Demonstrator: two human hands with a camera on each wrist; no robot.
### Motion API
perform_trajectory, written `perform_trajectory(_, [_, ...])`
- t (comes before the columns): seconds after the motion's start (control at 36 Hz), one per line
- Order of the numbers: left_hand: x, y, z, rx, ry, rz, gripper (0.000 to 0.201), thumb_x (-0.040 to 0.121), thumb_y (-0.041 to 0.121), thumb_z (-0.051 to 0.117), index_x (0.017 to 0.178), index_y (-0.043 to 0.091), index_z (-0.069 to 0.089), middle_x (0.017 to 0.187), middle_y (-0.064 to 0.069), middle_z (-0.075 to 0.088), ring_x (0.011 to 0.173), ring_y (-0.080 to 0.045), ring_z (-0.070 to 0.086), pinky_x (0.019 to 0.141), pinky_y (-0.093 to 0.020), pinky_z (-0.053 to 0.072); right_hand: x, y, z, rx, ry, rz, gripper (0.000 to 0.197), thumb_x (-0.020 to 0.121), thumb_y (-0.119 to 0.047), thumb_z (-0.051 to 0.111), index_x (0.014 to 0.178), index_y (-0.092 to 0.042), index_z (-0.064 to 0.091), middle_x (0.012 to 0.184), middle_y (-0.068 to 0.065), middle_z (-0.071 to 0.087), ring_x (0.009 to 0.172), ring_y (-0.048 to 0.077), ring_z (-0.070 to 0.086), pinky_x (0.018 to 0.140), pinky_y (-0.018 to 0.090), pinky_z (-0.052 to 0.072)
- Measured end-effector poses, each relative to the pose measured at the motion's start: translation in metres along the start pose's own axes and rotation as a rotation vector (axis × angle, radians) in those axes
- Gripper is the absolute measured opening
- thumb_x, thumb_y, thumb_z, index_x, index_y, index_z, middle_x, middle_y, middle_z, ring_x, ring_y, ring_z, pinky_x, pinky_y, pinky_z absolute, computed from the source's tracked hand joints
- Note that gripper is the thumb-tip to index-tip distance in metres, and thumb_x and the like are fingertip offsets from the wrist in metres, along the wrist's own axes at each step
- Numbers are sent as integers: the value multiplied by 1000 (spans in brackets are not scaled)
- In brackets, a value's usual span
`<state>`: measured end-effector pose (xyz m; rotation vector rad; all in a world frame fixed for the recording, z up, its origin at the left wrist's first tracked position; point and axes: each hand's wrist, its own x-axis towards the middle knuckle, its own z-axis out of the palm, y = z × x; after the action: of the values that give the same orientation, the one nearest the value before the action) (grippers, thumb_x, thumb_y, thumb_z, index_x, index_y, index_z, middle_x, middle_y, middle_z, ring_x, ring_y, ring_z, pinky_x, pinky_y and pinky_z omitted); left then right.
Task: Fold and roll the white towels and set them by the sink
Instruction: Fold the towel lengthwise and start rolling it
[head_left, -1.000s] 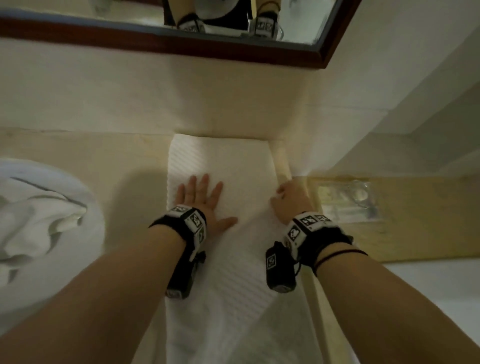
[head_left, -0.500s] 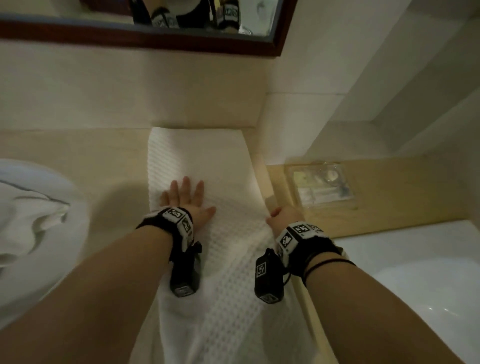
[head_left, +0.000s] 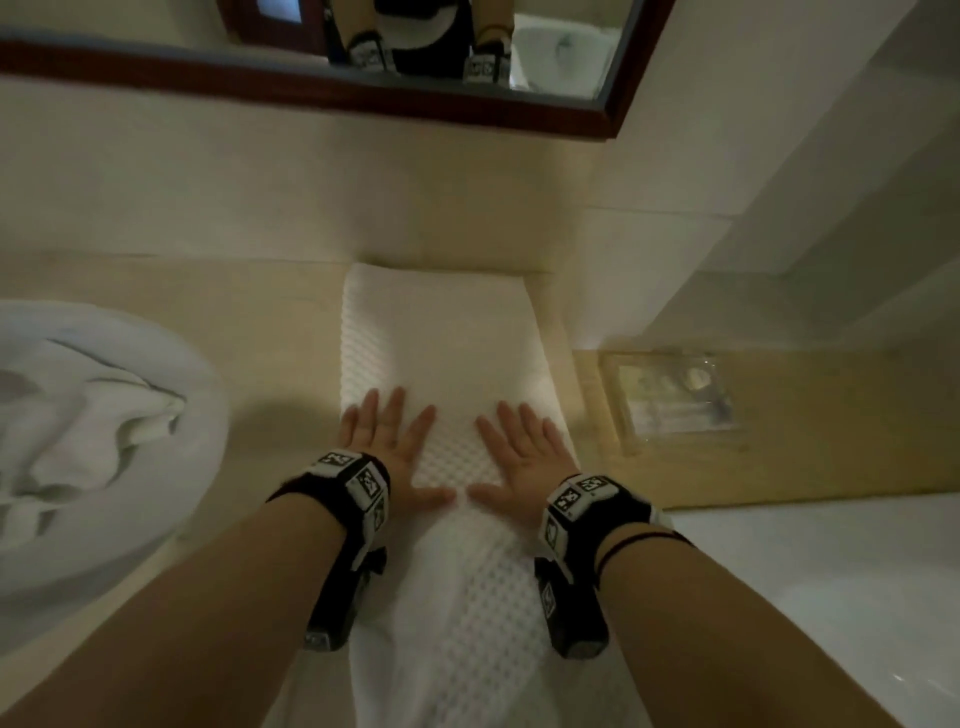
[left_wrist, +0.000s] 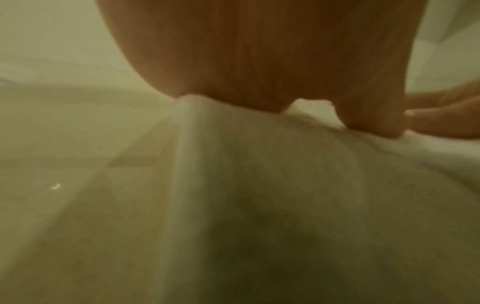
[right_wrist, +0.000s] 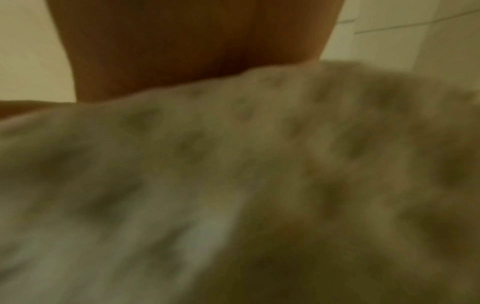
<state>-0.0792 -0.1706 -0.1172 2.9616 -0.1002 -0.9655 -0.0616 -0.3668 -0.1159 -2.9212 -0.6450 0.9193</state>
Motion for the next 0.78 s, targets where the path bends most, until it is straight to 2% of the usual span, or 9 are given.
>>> perform_trajectory(0.11, [-4, 0, -12, -3, -44, -40, 120, 63, 86, 47, 144, 34, -26, 148, -10, -38, 139, -33, -30, 114, -42, -16, -5, 23, -11, 21, -91, 113, 86, 91, -65, 31, 148, -24, -18, 153, 0, -30, 141, 25, -27, 115, 38, -13])
perform_trajectory(0.17, [1, 1, -24, -13, -80, -64, 123, 64, 84, 51, 144, 31, -26, 148, -12, -37, 139, -35, -28, 115, -43, -14, -1, 26, -27, -33, -75, 159, 86, 92, -64, 31, 149, -21, -16, 154, 5, -28, 142, 26, -26, 115, 38, -14])
perform_trajectory(0.25, [12, 1, -37, -53, -55, -96, 113, 73, 81, 42, 146, 27, -24, 150, -11, -35, 141, -33, -26, 116, -43, -12, 23, 6, -51, -11, 17, 58, 83, 93, -61, 32, 149, -22, -16, 154, 4, -27, 142, 23, -25, 115, 37, -13])
perform_trajectory(0.33, [23, -4, -30, 2, -7, -50, 109, 73, 83, 38, 146, 29, -23, 151, -7, -35, 140, -29, -28, 115, -41, -14, 46, -9, -49, 29, -42, -54, 78, 95, -57, 31, 149, -26, -14, 156, 0, -24, 144, 21, -20, 116, 36, -11])
perform_trajectory(0.44, [33, -15, -27, 35, -12, -28, 112, 68, 85, 42, 144, 35, -25, 149, -5, -38, 139, -30, -31, 114, -43, -16, 57, 15, -32, 24, 23, 16, 79, 92, -62, 32, 149, -32, -14, 154, -6, -27, 142, 18, -25, 114, 35, -15])
perform_trajectory(0.58, [49, -19, -34, 54, 6, -36, 114, 65, 87, 43, 143, 39, -25, 149, -3, -37, 138, -32, -31, 114, -49, -15, 57, 28, -48, 63, -23, 158, 75, 96, -57, 27, 149, -23, -15, 155, 1, -26, 143, 23, -24, 115, 35, -14])
perform_trajectory(0.64, [53, -21, -39, 75, 2, -40, 115, 64, 87, 43, 142, 39, -26, 149, -2, -37, 139, -33, -30, 115, -50, -13, 47, 19, -51, 25, -41, 108, 77, 95, -58, 26, 149, -21, -15, 154, 3, -28, 142, 22, -25, 114, 35, -15])
perform_trajectory(0.69, [54, -21, -46, 91, 6, -57, 117, 62, 88, 43, 142, 38, -27, 150, -1, -37, 139, -32, -29, 116, -50, -11, 30, 4, -46, 11, -60, -31, 78, 96, -57, 28, 149, -23, -17, 153, 2, -29, 142, 21, -25, 114, 34, -15])
perform_trajectory(0.78, [50, -17, -45, 102, 36, -75, 116, 66, 86, 42, 144, 34, -25, 151, -4, -34, 140, -32, -27, 115, -48, -11, 9, -9, -17, -46, -98, -173, 79, 94, -59, 28, 148, -24, -17, 152, 1, -31, 141, 21, -27, 113, 34, -18])
